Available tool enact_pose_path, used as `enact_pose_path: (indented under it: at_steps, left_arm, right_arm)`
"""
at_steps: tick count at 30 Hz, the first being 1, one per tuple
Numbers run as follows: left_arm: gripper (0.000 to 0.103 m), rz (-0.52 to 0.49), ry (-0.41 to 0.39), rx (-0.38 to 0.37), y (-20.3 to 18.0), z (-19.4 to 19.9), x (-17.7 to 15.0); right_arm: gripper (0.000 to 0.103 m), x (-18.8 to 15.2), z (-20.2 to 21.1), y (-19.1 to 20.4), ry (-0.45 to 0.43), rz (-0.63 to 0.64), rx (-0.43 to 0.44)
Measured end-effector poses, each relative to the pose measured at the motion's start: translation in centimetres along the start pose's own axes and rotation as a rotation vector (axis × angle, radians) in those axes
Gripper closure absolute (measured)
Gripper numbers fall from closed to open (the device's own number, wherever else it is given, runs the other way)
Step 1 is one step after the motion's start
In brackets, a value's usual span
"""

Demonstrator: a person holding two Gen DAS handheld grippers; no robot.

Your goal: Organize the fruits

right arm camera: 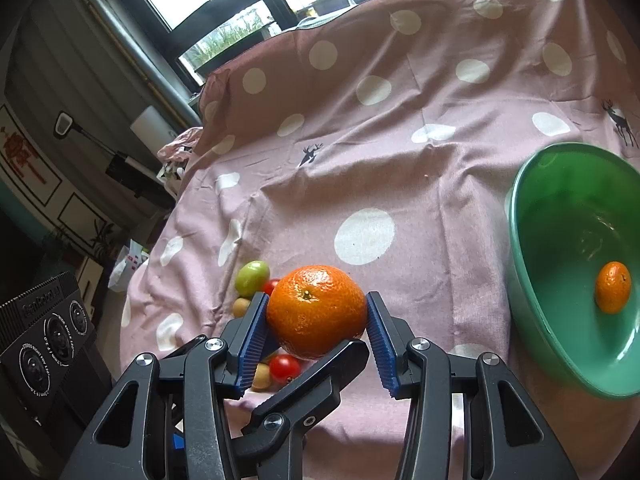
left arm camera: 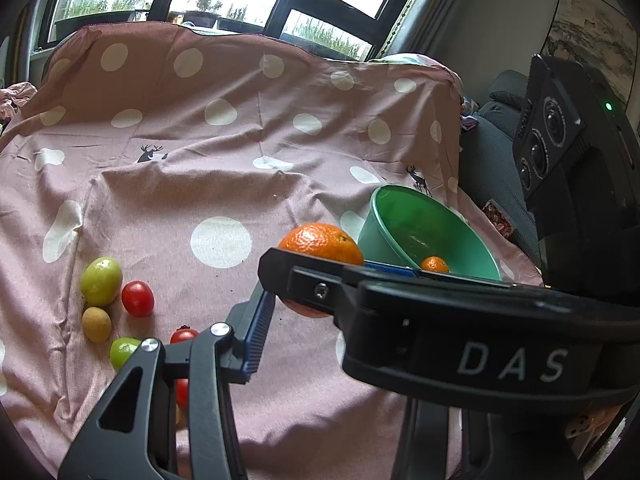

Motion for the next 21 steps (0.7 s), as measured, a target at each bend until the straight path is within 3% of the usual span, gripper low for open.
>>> enact_pose_path:
  at_steps: [21]
  left_arm:
    - [0.059, 0.007, -0.003, -0.031, -0.61, 0.10, 0.53]
  right_arm:
    - [0.054, 0.04, 0.82, 0.14, -0.030, 0.022, -0.037]
Point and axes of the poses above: each gripper's, at about its wrist camera, not at the fingertips, and z roughly against the way its jaws point, y to its left, x to its top, the point moved 2 cm from there along -z, roughly the way its jaws point, and after that the axes turned 2 degrees about -x, right-handed, at the moved point
